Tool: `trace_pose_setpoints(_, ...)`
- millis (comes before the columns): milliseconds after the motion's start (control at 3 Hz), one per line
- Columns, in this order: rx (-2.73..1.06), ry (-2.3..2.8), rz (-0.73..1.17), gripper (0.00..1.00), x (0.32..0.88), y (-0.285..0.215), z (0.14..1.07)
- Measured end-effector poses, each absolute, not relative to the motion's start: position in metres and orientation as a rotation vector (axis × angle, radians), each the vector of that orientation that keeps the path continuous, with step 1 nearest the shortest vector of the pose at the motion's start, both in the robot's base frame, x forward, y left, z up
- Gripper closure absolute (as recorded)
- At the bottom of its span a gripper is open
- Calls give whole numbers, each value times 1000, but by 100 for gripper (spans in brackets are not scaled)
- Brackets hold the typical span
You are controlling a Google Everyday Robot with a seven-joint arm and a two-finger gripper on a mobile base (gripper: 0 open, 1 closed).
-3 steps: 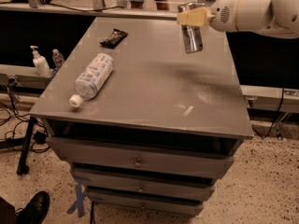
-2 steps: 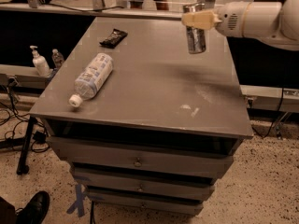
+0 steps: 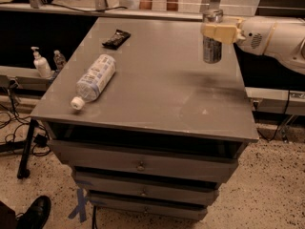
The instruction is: Place redbull can upright
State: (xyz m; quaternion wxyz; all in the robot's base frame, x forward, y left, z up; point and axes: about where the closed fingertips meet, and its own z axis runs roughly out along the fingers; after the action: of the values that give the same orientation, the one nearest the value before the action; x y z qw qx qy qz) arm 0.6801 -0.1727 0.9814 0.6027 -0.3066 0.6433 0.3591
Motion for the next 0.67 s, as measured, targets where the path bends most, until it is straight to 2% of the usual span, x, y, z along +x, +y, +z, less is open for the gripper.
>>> trace_pose_setpoints(667,-719,1310,908,100,654,-206,958)
